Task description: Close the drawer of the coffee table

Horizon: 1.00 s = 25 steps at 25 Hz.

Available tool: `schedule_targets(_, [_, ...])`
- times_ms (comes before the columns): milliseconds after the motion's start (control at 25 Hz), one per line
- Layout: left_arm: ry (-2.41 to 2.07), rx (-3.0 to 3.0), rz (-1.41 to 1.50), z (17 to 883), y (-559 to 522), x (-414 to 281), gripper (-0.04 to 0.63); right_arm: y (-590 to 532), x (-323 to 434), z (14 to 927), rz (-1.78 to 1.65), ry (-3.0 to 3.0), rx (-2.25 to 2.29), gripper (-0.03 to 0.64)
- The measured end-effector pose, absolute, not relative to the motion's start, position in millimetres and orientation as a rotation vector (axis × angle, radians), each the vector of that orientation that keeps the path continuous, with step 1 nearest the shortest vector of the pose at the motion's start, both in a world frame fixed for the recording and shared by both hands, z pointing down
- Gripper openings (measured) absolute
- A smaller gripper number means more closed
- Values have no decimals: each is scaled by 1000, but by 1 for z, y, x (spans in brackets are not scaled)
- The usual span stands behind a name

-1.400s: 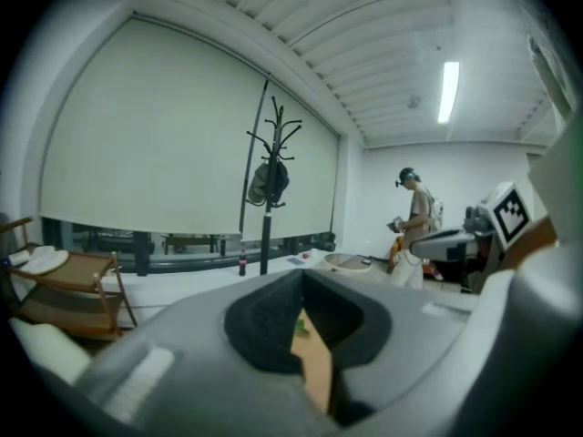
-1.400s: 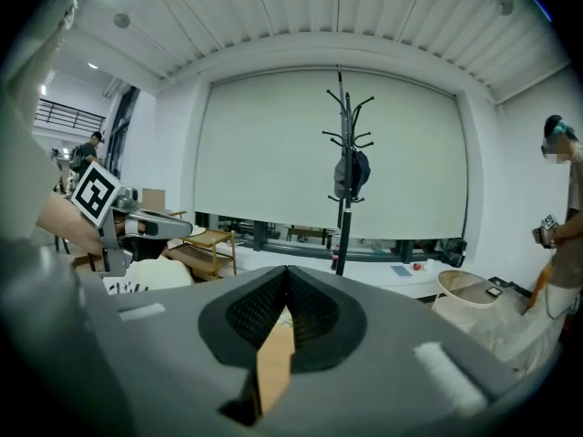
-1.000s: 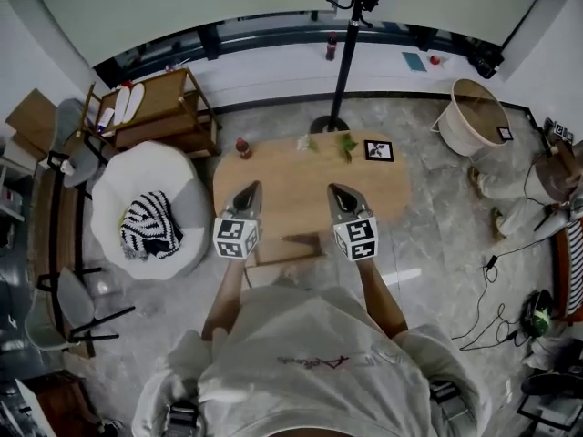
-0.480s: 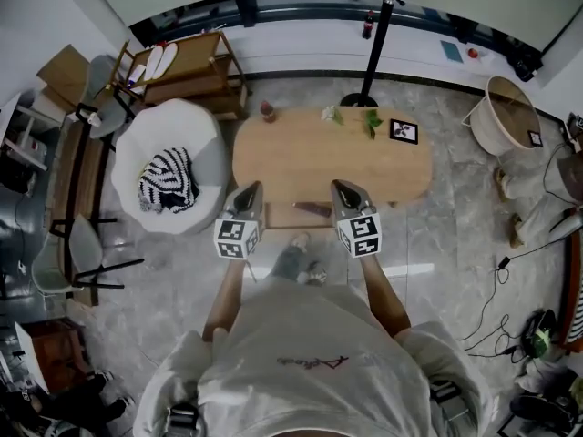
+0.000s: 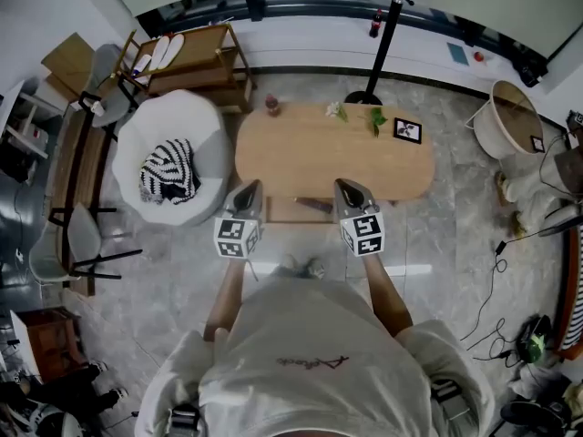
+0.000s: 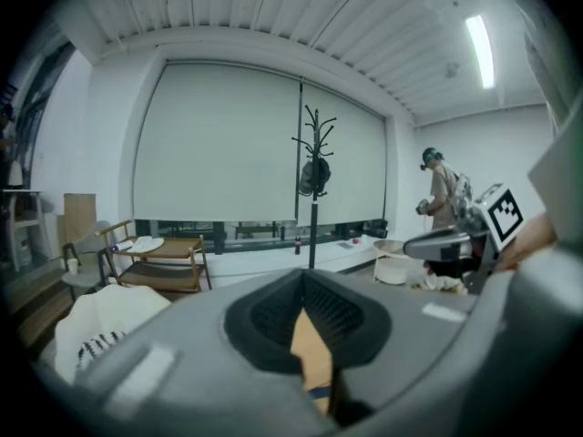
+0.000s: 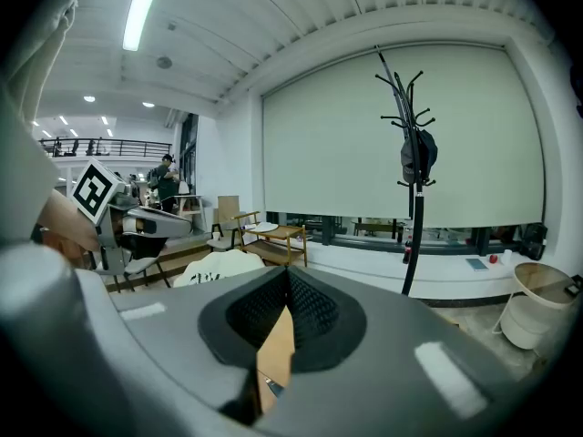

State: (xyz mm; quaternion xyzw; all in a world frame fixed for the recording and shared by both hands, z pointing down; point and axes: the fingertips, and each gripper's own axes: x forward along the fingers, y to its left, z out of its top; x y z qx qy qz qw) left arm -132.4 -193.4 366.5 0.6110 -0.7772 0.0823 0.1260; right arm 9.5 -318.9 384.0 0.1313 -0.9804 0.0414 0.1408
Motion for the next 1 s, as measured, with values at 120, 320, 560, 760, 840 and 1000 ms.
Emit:
schedule_targets(120, [-2256,1774,232,370,-192,-142,-2,-320,1,386,114,-2823,379,5])
schedule_targets(320, [-2243,1763,230,380,-184,-164,-2,-316,-14,392,117,-2799,388,5])
schedule_targets(560, [-2232,1772,225,381,-186,-178,-2,-316,-27,396,117,-2783,396,5])
schedule_targets(760, [-2218,1772,225,384,-184,-186,-2,-313,-33,398,120,-2770,394,5])
schedule_targets(840, [-2208,1768,221,390,-185,-189,-2,-314,-35,403,124,-2756,390,5])
schedule_targets(1000, [-2167,1755,224,413,-188,-185,-2,-315,-30,425,144,-2715,376,5])
